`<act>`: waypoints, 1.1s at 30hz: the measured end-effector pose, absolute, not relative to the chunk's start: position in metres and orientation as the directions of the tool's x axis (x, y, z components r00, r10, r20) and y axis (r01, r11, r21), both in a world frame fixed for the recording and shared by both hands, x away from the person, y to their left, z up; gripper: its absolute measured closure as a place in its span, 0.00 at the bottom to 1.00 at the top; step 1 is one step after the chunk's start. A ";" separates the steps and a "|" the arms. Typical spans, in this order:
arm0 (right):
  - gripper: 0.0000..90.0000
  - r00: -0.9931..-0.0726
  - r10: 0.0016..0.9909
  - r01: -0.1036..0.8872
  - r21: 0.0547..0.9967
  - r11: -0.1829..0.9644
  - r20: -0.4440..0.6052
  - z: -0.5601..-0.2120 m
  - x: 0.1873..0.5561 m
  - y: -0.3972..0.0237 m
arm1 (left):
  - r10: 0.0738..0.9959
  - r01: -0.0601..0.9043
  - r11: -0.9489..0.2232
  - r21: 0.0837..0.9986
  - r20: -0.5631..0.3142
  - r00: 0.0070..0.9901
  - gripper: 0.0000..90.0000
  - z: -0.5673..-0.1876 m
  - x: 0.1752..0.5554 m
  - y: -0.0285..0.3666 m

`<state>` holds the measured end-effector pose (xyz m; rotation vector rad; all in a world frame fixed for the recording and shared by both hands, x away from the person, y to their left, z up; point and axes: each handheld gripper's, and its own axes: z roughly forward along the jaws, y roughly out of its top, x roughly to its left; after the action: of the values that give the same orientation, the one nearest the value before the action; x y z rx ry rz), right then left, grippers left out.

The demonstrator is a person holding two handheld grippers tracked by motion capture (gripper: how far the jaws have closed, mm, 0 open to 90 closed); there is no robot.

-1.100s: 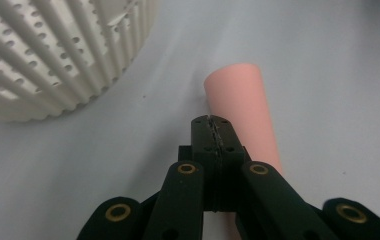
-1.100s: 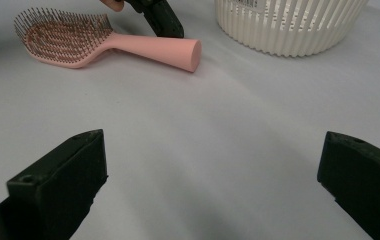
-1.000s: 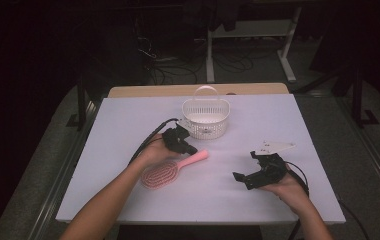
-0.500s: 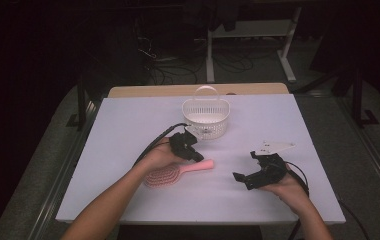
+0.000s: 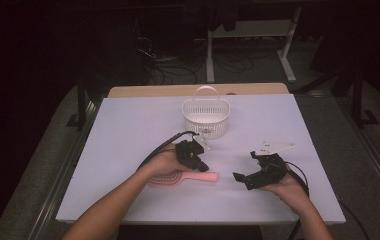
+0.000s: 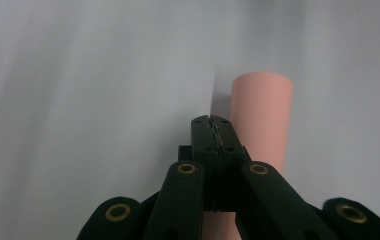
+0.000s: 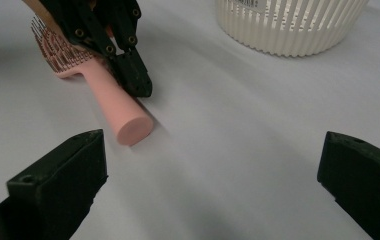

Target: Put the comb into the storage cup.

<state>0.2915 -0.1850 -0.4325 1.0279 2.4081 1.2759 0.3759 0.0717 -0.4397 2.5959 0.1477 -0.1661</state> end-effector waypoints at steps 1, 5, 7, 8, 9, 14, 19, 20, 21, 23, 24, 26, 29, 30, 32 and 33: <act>0.00 -0.728 0.675 0.476 0.795 0.376 0.117 -0.433 0.292 -0.185 | 0.066 0.133 -0.855 0.501 -0.150 0.987 1.00 -0.440 0.374 0.071; 0.00 -0.728 0.675 0.476 0.795 0.376 0.116 -0.433 0.292 -0.185 | 0.039 0.109 -0.863 0.494 -0.150 0.988 1.00 -0.441 0.366 0.067; 0.00 -0.728 0.675 0.476 0.795 0.376 0.117 -0.433 0.292 -0.185 | 0.027 0.097 -0.868 0.487 -0.149 0.988 1.00 -0.440 0.363 0.066; 0.00 -0.728 0.676 0.476 0.795 0.376 0.117 -0.433 0.292 -0.185 | 0.023 0.095 -0.868 0.488 -0.151 0.988 1.00 -0.440 0.361 0.066; 0.00 -0.728 0.676 0.476 0.795 0.376 0.116 -0.433 0.292 -0.185 | 0.019 0.091 -0.869 0.487 -0.151 0.988 1.00 -0.440 0.360 0.065; 0.00 -0.730 0.674 0.474 0.795 0.378 0.114 -0.433 0.292 -0.185 | -0.007 0.072 -0.872 0.484 -0.158 0.987 1.00 -0.441 0.352 0.064; 0.00 -0.730 0.674 0.474 0.795 0.379 0.114 -0.433 0.292 -0.185 | -0.019 0.062 -0.872 0.486 -0.159 0.987 1.00 -0.441 0.347 0.064; 0.00 -0.731 0.673 0.472 0.795 0.380 0.113 -0.433 0.292 -0.185 | -0.018 0.063 -0.871 0.488 -0.159 0.987 1.00 -0.441 0.347 0.064; 0.00 -0.731 0.673 0.472 0.795 0.381 0.112 -0.433 0.292 -0.184 | -0.013 0.066 -0.867 0.493 -0.156 0.988 1.00 -0.441 0.348 0.065; 0.00 -0.732 0.673 0.473 0.794 0.382 0.112 -0.433 0.292 -0.184 | -0.002 0.079 -0.857 0.508 -0.157 0.988 1.00 -0.439 0.349 0.067; 0.00 -0.731 0.673 0.473 0.794 0.381 0.113 -0.433 0.292 -0.184 | 0.011 0.093 -0.844 0.527 -0.156 0.988 1.00 -0.436 0.352 0.069; 0.00 -0.731 0.673 0.474 0.794 0.381 0.113 -0.433 0.292 -0.184 | 0.027 0.110 -0.828 0.550 -0.157 0.987 0.96 -0.433 0.354 0.072; 0.00 -0.730 0.674 0.473 0.795 0.380 0.113 -0.433 0.292 -0.185 | 0.048 0.130 -0.807 0.576 -0.155 0.987 0.91 -0.428 0.359 0.078; 0.00 -0.730 0.674 0.473 0.795 0.380 0.113 -0.433 0.292 -0.185 | 0.048 0.130 -0.807 0.576 -0.155 0.987 0.89 -0.428 0.359 0.078; 0.00 -0.730 0.673 0.474 0.794 0.380 0.114 -0.433 0.291 -0.184 | 0.062 0.141 -0.795 0.590 -0.152 0.986 0.88 -0.425 0.360 0.082; 0.00 -0.731 0.673 0.473 0.794 0.382 0.112 -0.433 0.291 -0.184 | 0.076 0.150 -0.785 0.602 -0.146 0.986 0.82 -0.423 0.362 0.085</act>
<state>0.2914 -0.1843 -0.4329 1.0198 2.4120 1.2710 0.3615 0.0845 -0.4225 2.4750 0.1572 -0.1499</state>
